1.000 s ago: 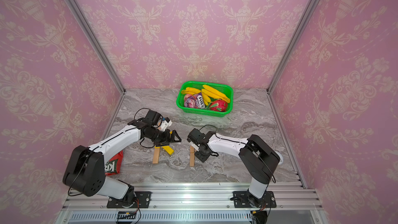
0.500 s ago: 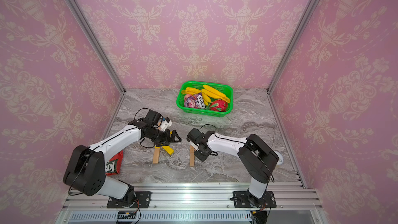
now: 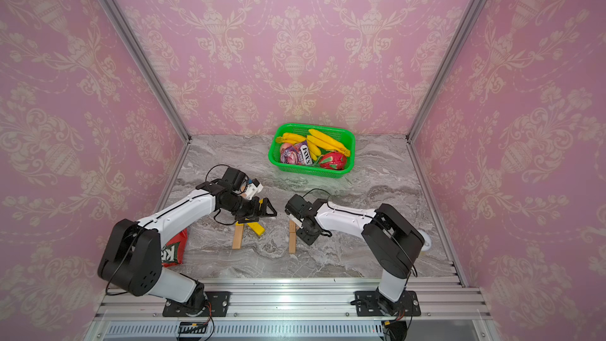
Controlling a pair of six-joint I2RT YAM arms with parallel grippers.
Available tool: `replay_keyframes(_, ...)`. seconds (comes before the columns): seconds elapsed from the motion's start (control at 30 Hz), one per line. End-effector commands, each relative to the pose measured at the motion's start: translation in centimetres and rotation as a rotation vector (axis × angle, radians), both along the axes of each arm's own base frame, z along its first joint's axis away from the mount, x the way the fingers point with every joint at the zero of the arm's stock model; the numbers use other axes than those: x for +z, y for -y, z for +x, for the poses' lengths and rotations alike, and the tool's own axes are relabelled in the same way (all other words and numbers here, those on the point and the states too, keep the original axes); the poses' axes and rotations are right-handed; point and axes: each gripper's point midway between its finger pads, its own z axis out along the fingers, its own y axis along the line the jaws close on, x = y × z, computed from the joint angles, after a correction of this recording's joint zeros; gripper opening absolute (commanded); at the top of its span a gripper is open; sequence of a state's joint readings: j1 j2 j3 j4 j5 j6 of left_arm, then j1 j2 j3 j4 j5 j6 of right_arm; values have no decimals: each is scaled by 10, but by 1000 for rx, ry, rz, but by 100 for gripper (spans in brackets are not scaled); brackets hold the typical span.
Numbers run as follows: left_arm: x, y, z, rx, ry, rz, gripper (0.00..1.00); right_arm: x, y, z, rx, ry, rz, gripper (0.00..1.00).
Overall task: Assemble the letter k with building blocks
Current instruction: Assemble the building block at the center of the board.
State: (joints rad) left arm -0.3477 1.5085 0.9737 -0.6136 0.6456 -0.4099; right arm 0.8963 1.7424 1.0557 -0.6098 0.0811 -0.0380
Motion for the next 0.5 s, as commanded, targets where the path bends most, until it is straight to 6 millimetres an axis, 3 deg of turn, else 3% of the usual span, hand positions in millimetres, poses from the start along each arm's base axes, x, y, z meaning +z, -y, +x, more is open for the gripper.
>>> replay_keyframes(0.0, 7, 2, 7, 6, 2, -19, 99, 7, 2, 2, -14, 25, 14, 45)
replay_keyframes(0.13, 6, 4, 5, 1, 1, -13, 97, 22, 0, 4, -22, 50, 51, 45)
replay_keyframes(0.27, 3, 6, 4, -5, 5, 35, 90, 63, -7, 8, -50, 115, 159, 48)
replay_keyframes(0.37, 5, 10, 6, -11, 29, 86, 85, 100, -8, 12, -86, 190, 251, 55)
replay_keyframes(0.47, 4, 19, 7, -25, 69, 162, 73, 123, 1, 19, -167, 248, 303, 66)
